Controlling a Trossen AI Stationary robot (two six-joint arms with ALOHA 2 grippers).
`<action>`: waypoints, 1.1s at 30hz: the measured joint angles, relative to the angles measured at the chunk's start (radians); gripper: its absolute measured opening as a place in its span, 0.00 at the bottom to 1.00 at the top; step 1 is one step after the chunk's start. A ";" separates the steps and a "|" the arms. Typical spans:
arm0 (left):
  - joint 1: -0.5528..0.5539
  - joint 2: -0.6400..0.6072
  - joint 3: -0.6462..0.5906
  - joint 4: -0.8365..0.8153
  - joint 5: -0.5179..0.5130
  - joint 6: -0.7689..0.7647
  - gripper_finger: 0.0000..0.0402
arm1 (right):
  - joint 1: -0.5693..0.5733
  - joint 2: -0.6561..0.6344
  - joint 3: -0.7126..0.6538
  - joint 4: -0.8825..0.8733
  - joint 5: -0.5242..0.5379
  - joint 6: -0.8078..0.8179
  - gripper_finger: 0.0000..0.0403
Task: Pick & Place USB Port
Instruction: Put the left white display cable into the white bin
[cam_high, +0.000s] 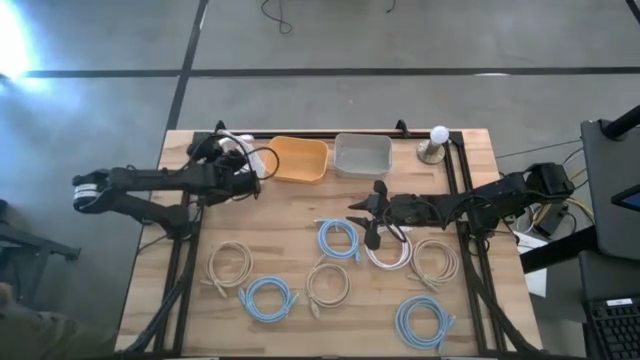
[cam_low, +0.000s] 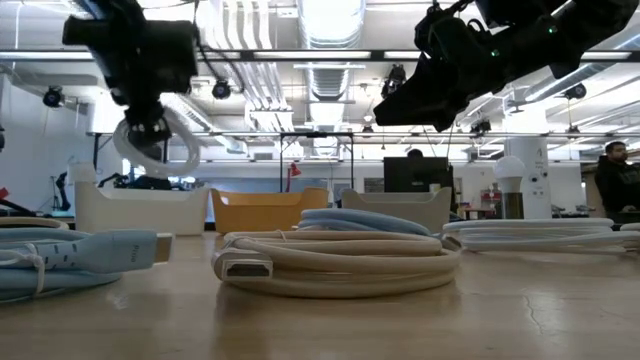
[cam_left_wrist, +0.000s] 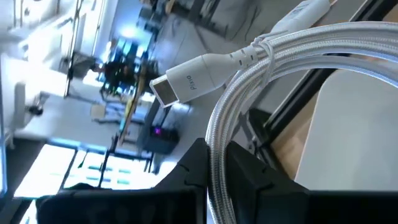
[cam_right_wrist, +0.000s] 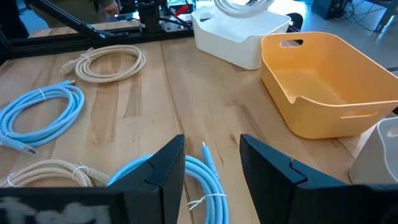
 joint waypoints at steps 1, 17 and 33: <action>0.010 -0.001 -0.023 0.015 -0.002 -0.017 0.08 | 0.000 0.000 0.000 0.000 0.000 0.000 0.37; 0.054 0.022 -0.211 0.332 -0.043 -0.150 0.09 | 0.000 0.000 0.000 0.001 0.000 0.001 0.37; 0.160 0.022 -0.398 0.497 0.010 -0.275 0.11 | 0.000 0.000 0.000 0.001 0.000 -0.005 0.37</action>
